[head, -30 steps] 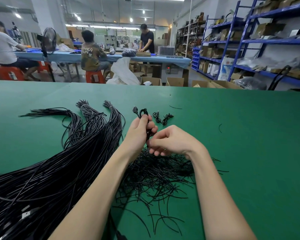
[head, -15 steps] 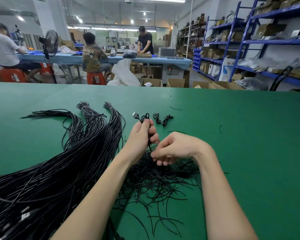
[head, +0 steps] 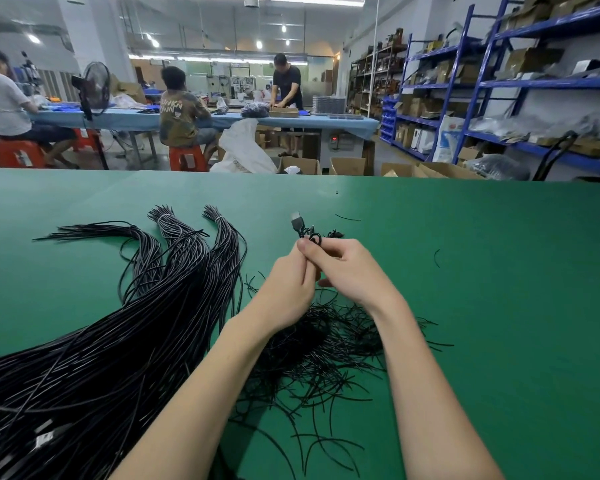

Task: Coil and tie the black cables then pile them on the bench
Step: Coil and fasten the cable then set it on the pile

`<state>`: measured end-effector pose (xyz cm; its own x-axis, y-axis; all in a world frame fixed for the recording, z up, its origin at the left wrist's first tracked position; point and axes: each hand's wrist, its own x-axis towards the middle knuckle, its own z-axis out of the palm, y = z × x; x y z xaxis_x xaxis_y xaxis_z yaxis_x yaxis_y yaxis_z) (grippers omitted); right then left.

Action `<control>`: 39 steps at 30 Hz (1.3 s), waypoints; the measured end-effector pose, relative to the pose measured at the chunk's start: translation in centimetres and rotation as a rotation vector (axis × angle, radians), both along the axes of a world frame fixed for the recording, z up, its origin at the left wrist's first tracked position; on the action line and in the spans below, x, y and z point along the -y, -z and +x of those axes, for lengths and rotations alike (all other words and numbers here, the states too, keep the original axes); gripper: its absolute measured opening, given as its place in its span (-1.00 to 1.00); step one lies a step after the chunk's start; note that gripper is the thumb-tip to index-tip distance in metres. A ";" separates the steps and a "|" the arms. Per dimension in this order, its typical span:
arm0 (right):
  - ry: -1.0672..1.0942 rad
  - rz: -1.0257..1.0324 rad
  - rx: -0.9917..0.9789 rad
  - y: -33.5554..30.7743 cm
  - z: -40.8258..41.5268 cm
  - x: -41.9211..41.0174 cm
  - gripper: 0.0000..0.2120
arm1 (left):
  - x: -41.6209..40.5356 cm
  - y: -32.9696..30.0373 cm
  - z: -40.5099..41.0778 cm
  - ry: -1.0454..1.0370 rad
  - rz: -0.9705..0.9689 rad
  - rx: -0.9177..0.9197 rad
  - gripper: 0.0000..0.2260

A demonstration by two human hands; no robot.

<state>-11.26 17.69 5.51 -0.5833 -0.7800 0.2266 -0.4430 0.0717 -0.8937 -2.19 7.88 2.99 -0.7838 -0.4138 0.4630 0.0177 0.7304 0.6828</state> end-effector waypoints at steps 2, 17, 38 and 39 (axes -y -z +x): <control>0.009 -0.038 -0.002 0.3 -0.2 0.0 -0.75 | 0.1 -0.3 0.1 0.006 -0.033 0.032 -0.84; 0.048 -0.242 0.272 1.1 -0.6 0.1 -0.85 | 0.1 -1.9 0.9 0.527 1.062 0.082 -0.82; 0.190 -0.183 0.142 2.1 -1.1 0.2 -0.86 | 1.2 -1.9 1.0 0.433 1.615 0.139 -0.89; 0.186 -0.174 0.149 2.1 -1.2 0.2 -0.86 | 1.2 -1.8 0.9 0.408 1.570 0.136 -0.89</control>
<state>-12.44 17.50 3.39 -0.7495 -0.6135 0.2487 -0.2998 -0.0203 -0.9538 -1.25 6.68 4.75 -0.9512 -0.1520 -0.2686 -0.0946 -0.6847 0.7226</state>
